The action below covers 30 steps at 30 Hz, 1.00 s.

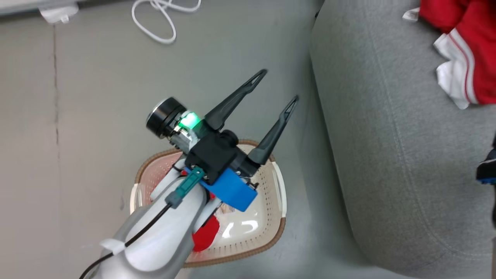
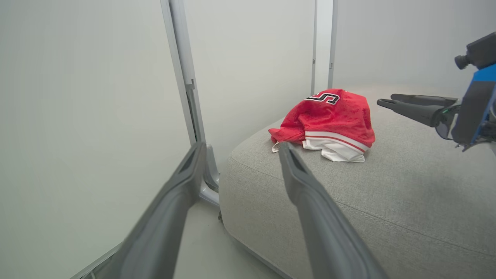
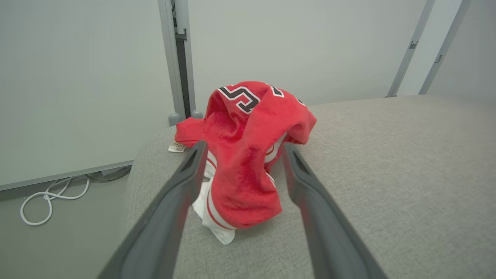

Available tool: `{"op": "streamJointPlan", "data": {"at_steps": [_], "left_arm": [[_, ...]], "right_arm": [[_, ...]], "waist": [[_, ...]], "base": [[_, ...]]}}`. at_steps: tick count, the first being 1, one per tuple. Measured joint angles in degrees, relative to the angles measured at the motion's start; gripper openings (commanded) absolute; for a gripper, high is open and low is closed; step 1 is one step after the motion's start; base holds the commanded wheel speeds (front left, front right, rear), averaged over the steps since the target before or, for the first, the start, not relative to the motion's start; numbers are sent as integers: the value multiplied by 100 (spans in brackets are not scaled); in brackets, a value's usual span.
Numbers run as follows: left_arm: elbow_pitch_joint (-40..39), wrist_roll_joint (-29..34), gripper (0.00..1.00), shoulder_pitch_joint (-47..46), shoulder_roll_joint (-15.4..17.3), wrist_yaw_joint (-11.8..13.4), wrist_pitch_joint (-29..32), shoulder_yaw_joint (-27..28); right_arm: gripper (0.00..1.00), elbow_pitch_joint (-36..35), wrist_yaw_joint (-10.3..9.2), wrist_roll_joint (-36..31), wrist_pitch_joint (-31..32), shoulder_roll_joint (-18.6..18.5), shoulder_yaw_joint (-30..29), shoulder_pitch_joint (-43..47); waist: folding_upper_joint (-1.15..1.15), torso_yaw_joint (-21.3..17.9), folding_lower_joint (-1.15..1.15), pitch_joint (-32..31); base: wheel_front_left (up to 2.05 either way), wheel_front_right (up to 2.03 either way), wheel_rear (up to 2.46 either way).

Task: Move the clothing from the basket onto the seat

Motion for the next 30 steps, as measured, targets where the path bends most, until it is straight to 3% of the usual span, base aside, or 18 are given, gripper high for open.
{"op": "streamJointPlan", "data": {"at_steps": [8, 16, 30], "left_arm": [[-21, -49, 100, 679, 192, 129, 0, 554], [-59, -198, 100, 1360, 205, 257, 1, 1224], [-115, -274, 100, 2445, 87, 415, 0, 2542]], "right_arm": [[100, -940, 0, -7, -1, 271, 972, 519], [100, -1201, 0, 14, -1, 464, 1817, 792], [100, -1492, 0, -124, -1, 662, 2120, 1427]], "waist": [[0, 22, 0, -698], [0, 318, 0, -1236], [0, 731, 0, -1907]], "base": [[0, 0, 0], [0, 0, 0], [0, 0, 0]]}}
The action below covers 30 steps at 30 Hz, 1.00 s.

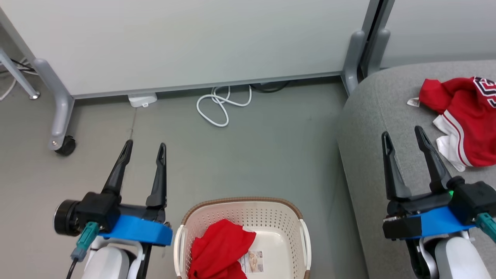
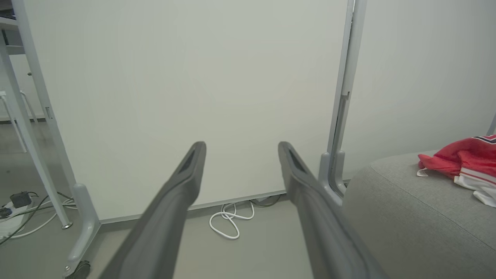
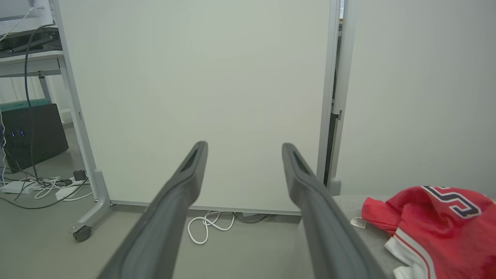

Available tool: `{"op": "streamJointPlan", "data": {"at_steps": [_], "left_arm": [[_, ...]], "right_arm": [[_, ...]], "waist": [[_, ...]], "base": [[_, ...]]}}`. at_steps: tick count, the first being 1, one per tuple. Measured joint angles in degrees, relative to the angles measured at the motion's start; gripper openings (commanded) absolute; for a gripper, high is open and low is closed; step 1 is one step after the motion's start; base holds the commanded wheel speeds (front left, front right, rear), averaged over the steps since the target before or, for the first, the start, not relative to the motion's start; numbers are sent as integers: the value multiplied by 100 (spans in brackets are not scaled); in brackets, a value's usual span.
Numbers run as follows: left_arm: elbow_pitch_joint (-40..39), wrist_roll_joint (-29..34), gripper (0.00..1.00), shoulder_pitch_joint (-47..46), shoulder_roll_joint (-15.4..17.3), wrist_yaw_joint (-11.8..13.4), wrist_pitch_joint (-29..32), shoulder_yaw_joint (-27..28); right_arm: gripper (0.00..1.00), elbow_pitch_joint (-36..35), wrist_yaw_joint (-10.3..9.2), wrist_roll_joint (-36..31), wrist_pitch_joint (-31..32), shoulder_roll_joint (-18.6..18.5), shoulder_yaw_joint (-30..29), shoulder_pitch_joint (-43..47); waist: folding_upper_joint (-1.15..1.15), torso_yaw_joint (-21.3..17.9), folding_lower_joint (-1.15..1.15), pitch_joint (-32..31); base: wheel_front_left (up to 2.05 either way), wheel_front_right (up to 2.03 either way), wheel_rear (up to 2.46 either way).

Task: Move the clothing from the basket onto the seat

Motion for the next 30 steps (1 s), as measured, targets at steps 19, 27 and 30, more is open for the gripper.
{"op": "streamJointPlan", "data": {"at_steps": [19, 27, 30], "left_arm": [[-116, 314, 100, 697, -339, -179, 0, 638], [-133, 397, 100, 739, -407, -248, 0, 781], [-130, 434, 100, 739, -434, -280, 0, 804]], "right_arm": [[100, -349, 0, -19, 0, 180, -388, 1023], [100, -368, 0, 44, 0, 182, -419, 1202], [100, -368, 0, 54, 0, 182, -423, 1202]], "waist": [[0, 194, 1, -416], [0, 229, 1, -415], [0, 240, 1, -405]], "base": [[0, 0, 0], [0, 0, 0], [0, 0, 0]]}}
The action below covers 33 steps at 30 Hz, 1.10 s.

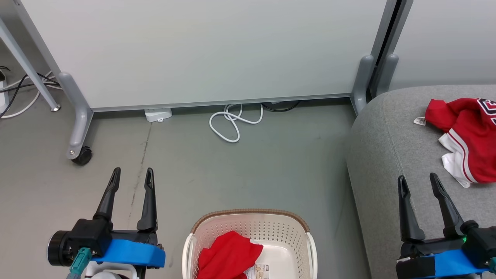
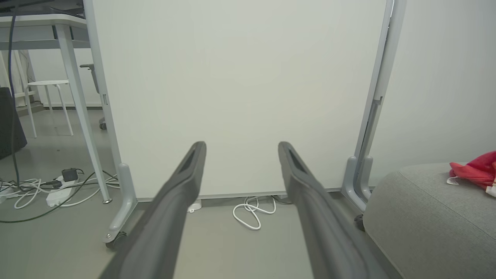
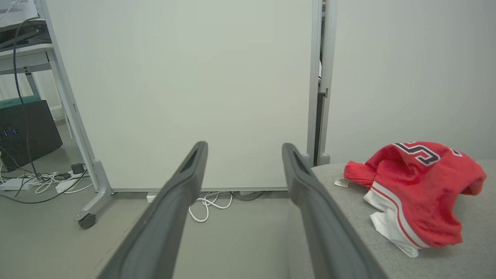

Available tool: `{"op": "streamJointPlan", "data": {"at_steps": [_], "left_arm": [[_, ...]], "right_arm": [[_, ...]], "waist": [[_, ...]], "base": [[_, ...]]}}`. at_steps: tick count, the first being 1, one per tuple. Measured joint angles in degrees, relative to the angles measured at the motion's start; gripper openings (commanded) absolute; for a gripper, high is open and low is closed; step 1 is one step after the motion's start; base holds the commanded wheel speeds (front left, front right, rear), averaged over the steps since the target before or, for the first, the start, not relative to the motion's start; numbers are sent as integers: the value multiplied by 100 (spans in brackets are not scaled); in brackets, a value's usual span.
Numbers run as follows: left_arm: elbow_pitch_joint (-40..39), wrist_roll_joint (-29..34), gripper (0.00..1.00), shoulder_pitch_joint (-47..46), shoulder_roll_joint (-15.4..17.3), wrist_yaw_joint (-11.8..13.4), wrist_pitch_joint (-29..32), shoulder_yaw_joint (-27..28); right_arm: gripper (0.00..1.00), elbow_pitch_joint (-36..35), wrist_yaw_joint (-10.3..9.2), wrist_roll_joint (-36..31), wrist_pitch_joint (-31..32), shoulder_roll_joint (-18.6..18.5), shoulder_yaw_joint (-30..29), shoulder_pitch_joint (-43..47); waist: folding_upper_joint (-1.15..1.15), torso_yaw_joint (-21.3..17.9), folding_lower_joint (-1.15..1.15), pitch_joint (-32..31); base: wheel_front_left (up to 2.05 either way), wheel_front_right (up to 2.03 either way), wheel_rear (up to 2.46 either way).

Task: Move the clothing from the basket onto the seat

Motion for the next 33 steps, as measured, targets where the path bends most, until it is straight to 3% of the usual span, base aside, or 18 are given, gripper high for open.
{"op": "streamJointPlan", "data": {"at_steps": [20, 33], "left_arm": [[219, 205, 100, -187, -21, -108, 0, -12], [1234, 296, 100, -1155, 297, -159, 0, -1149]], "right_arm": [[100, 18, 0, 32, 0, 2, 94, -84], [100, -96, 0, -63, 0, 5, 302, -655]], "waist": [[0, -22, 0, 69], [0, -302, 1, 693]], "base": [[0, 0, 0], [0, 0, 0]]}}
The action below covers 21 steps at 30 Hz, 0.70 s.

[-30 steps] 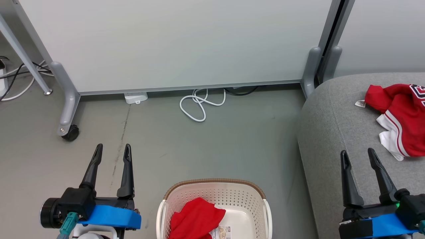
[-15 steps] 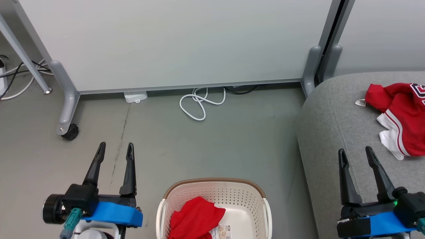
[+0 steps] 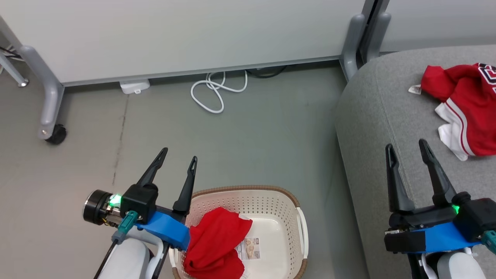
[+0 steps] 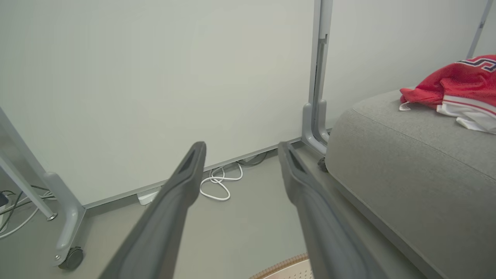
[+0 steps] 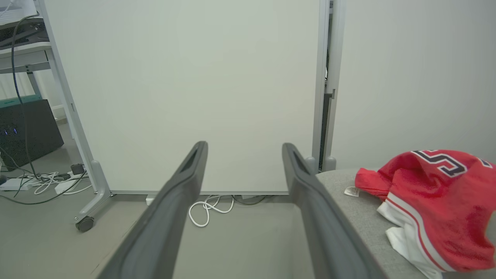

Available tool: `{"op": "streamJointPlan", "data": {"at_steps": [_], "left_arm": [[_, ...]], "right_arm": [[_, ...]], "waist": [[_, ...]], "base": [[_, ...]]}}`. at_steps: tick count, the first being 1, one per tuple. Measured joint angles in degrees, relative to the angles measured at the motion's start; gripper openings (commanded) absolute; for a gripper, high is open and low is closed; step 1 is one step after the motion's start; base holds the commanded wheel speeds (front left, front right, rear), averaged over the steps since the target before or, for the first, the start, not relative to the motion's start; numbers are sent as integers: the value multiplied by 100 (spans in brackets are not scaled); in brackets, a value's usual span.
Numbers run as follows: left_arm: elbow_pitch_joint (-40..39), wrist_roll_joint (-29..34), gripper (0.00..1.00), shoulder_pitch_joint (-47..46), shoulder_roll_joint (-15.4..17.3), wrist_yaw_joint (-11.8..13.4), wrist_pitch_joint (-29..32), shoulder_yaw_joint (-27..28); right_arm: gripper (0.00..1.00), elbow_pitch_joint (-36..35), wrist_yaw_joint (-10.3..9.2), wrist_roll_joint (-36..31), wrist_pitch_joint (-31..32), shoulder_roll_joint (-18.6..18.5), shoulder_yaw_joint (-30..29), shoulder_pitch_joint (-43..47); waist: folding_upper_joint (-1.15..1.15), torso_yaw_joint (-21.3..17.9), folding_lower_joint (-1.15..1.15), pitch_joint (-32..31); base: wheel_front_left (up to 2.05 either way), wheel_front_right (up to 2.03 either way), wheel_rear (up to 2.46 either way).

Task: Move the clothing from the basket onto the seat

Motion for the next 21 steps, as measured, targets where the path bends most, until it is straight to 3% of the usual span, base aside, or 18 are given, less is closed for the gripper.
{"op": "streamJointPlan", "data": {"at_steps": [21], "left_arm": [[2707, -47, 100, -1925, 417, -22, 0, -2142]], "right_arm": [[100, -288, 0, -120, 0, 4, 497, -1359]], "waist": [[0, -516, 1, 2049]], "base": [[0, 0, 0]]}}
